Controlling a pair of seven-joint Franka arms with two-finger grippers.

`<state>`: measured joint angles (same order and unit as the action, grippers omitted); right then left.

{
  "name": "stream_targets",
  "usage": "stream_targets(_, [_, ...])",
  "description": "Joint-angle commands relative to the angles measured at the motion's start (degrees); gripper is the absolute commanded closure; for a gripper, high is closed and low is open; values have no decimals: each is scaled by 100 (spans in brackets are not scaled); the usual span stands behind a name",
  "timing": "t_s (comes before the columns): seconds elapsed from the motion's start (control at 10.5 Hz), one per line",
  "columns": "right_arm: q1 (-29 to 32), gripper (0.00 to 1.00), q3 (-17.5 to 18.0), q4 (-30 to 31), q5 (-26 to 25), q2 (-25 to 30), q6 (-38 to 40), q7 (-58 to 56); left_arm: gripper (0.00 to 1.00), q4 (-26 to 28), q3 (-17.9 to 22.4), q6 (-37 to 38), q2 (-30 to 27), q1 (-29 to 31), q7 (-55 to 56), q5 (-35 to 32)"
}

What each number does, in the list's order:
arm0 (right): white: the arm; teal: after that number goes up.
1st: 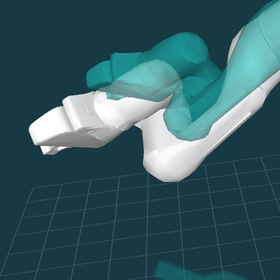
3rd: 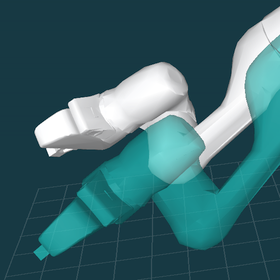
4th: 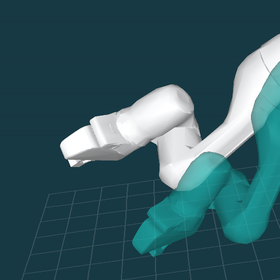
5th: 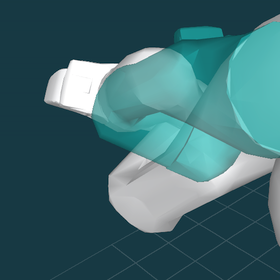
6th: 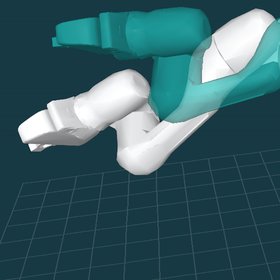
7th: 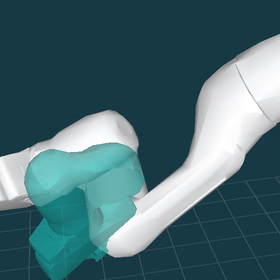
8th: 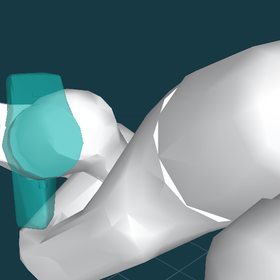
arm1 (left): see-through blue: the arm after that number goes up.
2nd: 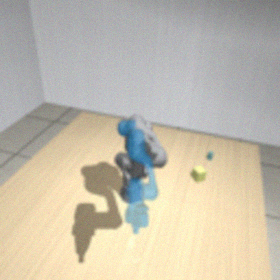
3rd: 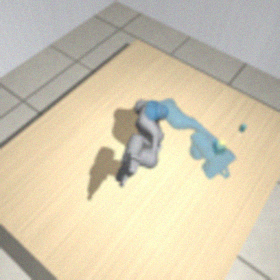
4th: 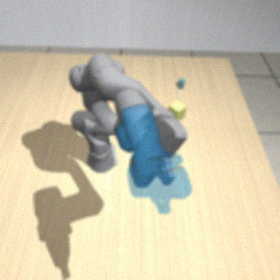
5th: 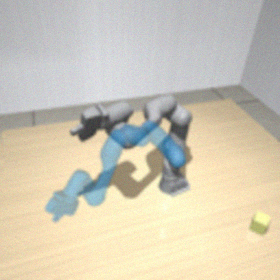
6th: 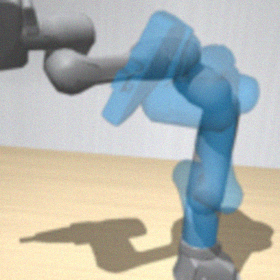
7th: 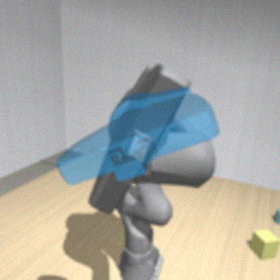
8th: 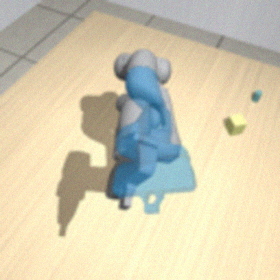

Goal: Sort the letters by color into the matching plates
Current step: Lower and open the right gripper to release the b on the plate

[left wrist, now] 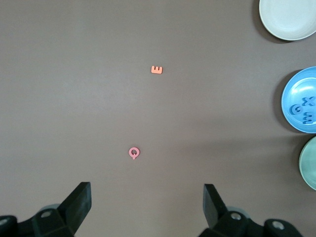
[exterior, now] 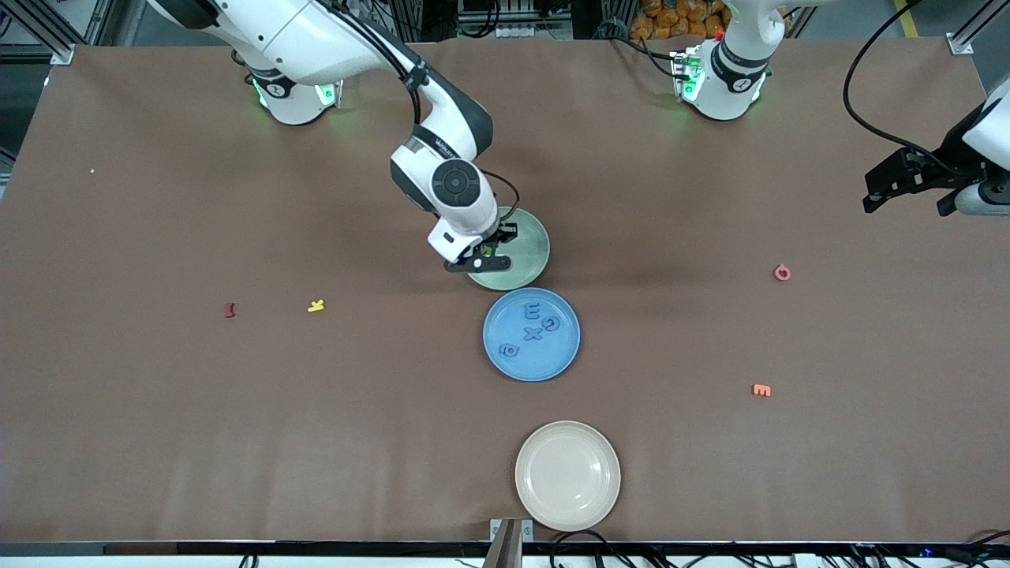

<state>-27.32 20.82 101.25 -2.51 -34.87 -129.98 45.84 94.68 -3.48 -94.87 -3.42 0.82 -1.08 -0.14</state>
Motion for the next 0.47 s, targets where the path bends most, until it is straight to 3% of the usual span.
stream_targets(0.0, [-124, 100, 1, 465, -319, 164, -220, 416, 0, -20, 14, 30, -19, 32, -174, 110])
stream_targets(0.38, [-116, 100, 1, 554, -408, 68, -431, 417, 0, -11, 5, 38, -19, 24, -174, 110])
